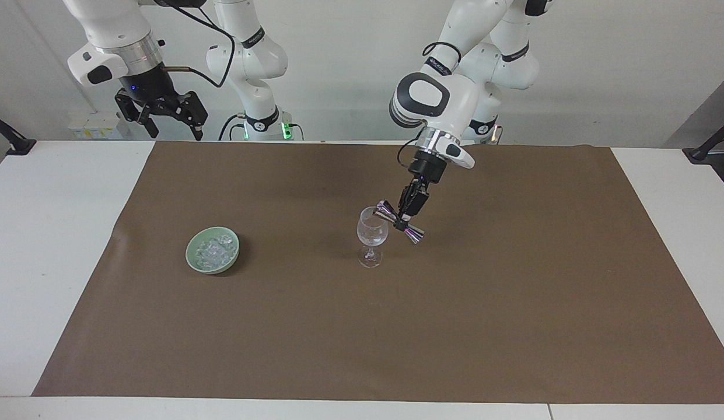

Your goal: Pour wine and add ice with both arms

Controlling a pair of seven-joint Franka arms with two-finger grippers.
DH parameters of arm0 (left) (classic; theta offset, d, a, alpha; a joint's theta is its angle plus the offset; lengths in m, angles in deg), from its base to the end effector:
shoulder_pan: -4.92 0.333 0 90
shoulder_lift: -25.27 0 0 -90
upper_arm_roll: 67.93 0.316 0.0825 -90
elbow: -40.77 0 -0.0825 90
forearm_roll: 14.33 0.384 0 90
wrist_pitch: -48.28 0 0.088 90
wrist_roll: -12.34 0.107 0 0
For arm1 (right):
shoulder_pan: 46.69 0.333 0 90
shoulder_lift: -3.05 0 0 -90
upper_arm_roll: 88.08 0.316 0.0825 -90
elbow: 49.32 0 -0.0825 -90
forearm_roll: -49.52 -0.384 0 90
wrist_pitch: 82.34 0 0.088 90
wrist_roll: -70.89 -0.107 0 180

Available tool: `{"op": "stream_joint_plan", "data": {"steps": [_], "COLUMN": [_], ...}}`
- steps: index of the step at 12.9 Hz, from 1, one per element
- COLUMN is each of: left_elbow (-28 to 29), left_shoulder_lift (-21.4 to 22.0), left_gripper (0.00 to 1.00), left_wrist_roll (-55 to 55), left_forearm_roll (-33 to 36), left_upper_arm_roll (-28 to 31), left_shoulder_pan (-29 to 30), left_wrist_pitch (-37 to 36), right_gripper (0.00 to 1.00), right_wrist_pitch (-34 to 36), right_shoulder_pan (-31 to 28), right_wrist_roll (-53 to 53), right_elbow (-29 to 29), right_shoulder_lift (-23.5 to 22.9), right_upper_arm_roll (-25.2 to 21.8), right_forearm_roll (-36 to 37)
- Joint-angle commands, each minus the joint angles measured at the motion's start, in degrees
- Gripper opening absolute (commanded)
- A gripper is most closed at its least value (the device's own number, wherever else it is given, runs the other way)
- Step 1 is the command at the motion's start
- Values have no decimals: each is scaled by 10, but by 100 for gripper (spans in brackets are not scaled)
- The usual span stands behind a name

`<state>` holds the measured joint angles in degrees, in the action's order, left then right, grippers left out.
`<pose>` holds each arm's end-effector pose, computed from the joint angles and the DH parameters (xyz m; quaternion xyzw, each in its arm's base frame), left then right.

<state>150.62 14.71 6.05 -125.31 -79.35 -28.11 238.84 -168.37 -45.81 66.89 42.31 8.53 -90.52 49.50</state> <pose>0.4792 -0.3238 0.4258 0.6775 0.5653 0.1327 0.4515 0.5171 -0.0153 0.6563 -0.9988 0.0484 0.0011 0.0022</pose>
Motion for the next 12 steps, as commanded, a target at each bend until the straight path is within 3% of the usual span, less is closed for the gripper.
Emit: {"op": "stream_joint_plan", "data": {"steps": [1,12], "left_elbow": [-16,-16], "left_shoulder_lift": [-12,-16], "left_gripper": [0,0], "left_wrist_roll": [2,16], "left_forearm_roll": [11,31], "left_upper_arm_roll": [5,5], "left_shoulder_pan": [-17,-27], "left_wrist_pitch": [24,51], "right_gripper": [100,100], "right_wrist_pitch": [-4,-4], "right_shoulder_pan": [-1,-1], "right_wrist_roll": [-7,-7], "right_elbow": [15,15], "right_shoulder_lift": [13,13], "right_upper_arm_roll": [1,1], "right_forearm_roll": [-2,-2]}}
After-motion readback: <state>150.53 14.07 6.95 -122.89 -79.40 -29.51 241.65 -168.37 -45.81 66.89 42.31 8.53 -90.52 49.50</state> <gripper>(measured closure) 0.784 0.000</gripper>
